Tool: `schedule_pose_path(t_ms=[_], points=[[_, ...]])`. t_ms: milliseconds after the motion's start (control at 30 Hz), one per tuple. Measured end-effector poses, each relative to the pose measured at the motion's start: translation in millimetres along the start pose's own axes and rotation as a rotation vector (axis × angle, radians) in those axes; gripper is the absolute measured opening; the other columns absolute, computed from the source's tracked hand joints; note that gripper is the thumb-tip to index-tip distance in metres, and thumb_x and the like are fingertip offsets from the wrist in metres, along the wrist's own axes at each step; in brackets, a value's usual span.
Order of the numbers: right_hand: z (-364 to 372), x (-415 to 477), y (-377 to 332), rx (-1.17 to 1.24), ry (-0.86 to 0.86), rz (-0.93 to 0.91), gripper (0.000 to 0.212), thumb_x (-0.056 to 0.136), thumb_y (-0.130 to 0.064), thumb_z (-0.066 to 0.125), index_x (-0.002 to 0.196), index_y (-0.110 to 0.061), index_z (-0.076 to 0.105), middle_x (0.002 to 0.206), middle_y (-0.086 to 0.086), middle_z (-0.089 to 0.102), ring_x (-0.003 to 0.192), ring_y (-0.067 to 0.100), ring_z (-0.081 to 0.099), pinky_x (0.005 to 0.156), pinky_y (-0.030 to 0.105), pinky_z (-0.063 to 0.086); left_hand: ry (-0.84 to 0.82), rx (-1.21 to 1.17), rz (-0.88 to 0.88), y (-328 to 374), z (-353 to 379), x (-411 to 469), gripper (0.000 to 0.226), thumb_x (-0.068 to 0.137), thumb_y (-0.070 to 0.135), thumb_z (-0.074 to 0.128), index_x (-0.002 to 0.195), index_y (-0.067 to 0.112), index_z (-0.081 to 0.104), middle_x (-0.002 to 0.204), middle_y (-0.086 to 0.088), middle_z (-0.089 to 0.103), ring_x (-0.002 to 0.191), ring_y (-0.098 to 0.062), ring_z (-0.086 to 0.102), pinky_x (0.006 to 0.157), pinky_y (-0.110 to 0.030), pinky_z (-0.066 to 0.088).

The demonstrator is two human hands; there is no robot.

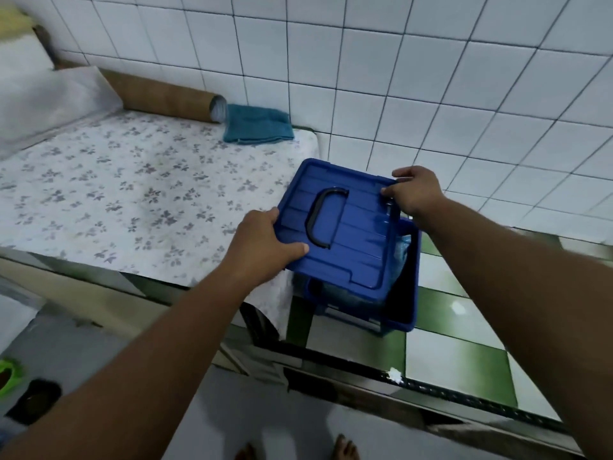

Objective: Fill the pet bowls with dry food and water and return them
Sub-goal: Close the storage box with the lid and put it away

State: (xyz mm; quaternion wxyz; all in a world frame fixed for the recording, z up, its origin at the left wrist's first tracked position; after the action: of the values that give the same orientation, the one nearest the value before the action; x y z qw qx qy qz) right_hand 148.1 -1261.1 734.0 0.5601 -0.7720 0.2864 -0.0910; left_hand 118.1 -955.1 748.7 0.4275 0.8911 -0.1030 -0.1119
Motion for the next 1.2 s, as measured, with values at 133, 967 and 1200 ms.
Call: schedule_pose_path(t_ms=[133, 967, 1200], points=[[-28, -5, 50, -0.087, 0.000, 0.064, 0.040, 0.077, -0.002, 0.080, 0.112, -0.010, 0.062, 0.104, 0.011, 0.065, 0.082, 0.025, 0.066, 0.078, 0.035, 0.059, -0.084, 0.125, -0.030, 6, 51, -11, 0.094, 0.083, 0.038, 0.083, 0.158, 0.011, 0.034, 0.158, -0.002, 0.041, 0.143, -0.020, 0.043, 0.114, -0.027, 0.034], [-26, 30, 95, -0.454, -0.046, -0.002, 0.046, 0.077, -0.023, 0.081, 0.120, -0.019, 0.067, 0.123, 0.008, 0.065, 0.115, 0.031, 0.060, 0.102, 0.043, 0.049, -0.135, 0.353, -0.067, -14, 108, -1, 0.083, 0.089, 0.052, 0.071, 0.156, 0.015, 0.039, 0.157, -0.009, 0.043, 0.141, -0.023, 0.044, 0.114, -0.033, 0.035], [-26, 32, 97, -0.545, -0.084, -0.043, 0.050, 0.081, -0.032, 0.079, 0.127, -0.019, 0.063, 0.132, 0.010, 0.060, 0.121, 0.033, 0.056, 0.105, 0.044, 0.047, -0.159, 0.403, -0.033, -27, 118, -3, 0.079, 0.096, 0.057, 0.056, 0.160, 0.022, 0.027, 0.168, -0.009, 0.023, 0.153, -0.027, 0.022, 0.122, -0.037, 0.021]])
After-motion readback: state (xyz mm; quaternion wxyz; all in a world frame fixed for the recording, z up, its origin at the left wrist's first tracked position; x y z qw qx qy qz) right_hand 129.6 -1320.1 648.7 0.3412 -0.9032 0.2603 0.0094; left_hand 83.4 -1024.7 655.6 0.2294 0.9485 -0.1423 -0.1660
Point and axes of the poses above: each hand's wrist, its own x-axis towards the middle knuckle, its own z-axis out of the palm, y = z × x, the point moved 5 cm from there along x, towards the middle knuckle
